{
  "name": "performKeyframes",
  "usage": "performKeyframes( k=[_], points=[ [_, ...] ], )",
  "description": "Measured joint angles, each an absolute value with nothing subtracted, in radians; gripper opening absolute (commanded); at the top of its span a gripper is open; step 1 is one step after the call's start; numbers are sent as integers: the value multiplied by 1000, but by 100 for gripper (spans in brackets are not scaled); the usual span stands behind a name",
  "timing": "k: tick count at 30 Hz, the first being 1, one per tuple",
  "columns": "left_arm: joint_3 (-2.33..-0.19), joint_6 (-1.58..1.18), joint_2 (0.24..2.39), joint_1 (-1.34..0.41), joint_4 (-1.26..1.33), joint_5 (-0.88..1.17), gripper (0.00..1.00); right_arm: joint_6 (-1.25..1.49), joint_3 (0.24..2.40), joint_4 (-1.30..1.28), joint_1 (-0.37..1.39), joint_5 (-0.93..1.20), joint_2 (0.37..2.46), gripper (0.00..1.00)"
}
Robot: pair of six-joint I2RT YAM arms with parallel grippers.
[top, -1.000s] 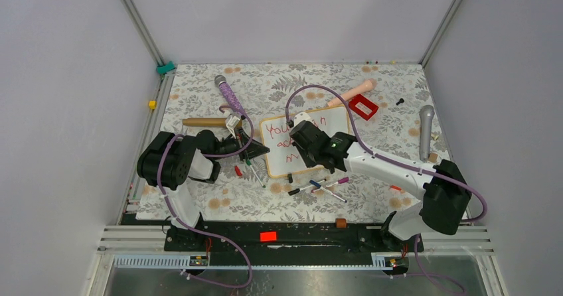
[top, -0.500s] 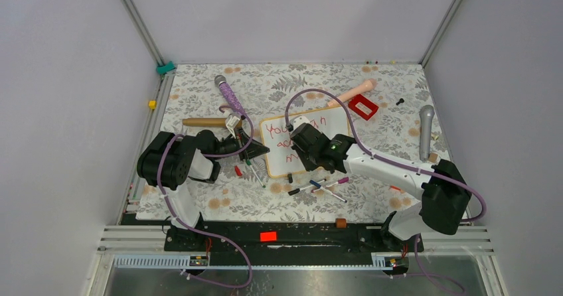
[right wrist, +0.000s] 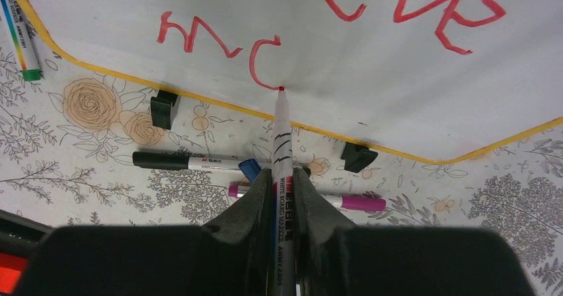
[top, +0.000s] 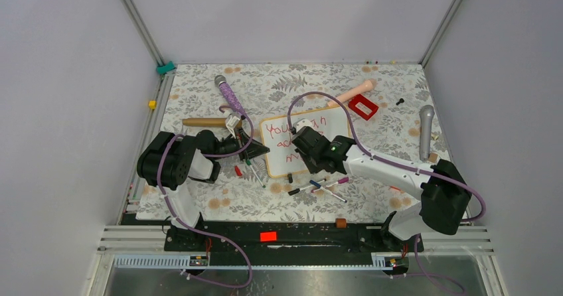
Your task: Write a sentence on the whiteboard
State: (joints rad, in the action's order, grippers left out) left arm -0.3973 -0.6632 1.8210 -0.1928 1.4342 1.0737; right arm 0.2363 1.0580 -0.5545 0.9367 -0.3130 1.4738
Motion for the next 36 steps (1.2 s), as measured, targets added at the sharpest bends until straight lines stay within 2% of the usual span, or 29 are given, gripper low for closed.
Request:
performKeyframes(
  k=[15, 36],
  points=[
    [-397, -663, 1821, -192, 1434, 1074, 1, 221, 1154, -584, 930, -354, 1502, 0],
    [-397, -663, 1821, -188, 1434, 1074, 1, 221, 1076, -479, 915, -293, 1422, 0]
  ],
)
